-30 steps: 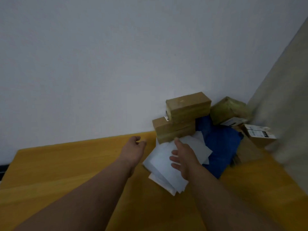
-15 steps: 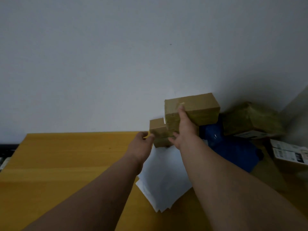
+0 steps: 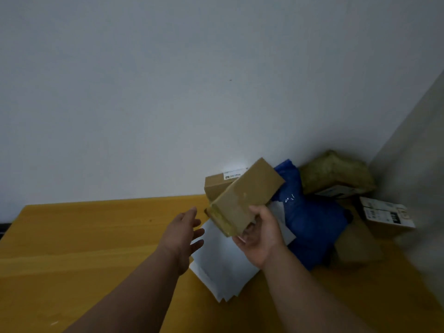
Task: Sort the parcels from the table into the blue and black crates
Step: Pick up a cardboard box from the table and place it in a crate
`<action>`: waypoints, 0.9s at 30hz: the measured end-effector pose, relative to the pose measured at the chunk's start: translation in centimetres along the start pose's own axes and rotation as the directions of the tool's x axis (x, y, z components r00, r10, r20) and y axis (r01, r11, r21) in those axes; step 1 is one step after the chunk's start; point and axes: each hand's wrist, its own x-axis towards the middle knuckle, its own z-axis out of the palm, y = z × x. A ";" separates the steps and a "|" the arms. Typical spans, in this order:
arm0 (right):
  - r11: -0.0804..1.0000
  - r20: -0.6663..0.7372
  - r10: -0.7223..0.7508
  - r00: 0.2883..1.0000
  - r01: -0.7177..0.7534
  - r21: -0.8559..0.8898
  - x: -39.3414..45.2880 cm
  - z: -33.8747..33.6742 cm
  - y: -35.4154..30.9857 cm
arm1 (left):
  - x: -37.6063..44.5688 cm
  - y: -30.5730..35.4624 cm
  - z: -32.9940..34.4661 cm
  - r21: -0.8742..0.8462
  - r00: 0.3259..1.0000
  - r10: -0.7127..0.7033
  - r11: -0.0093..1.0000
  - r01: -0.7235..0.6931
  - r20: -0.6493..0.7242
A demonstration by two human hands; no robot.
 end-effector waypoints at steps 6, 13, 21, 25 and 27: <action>0.991 0.144 0.078 0.986 -0.092 0.097 -5.0 -0.9 4.5 | -3.9 -1.2 -3.3 0.013 0.973 -0.125 0.992 0.125 0.196; 0.995 0.163 0.052 0.985 -0.065 0.075 -9.1 1.9 9.6 | -8.0 -2.5 -8.5 -0.040 0.964 -0.066 0.996 0.078 0.257; 0.945 0.124 -0.175 0.977 0.202 -0.257 -11.6 5.5 14.7 | -11.1 -3.6 -14.4 0.036 0.942 0.121 0.990 -0.139 0.311; 0.922 0.190 -0.194 0.962 0.246 -0.300 -12.6 6.1 16.2 | -11.9 -4.1 -16.1 -0.004 0.950 0.130 0.991 -0.134 0.285; 0.928 0.206 -0.206 0.957 0.258 -0.270 -13.1 5.9 16.1 | -11.9 -4.1 -17.1 -0.068 0.954 0.099 0.994 -0.083 0.282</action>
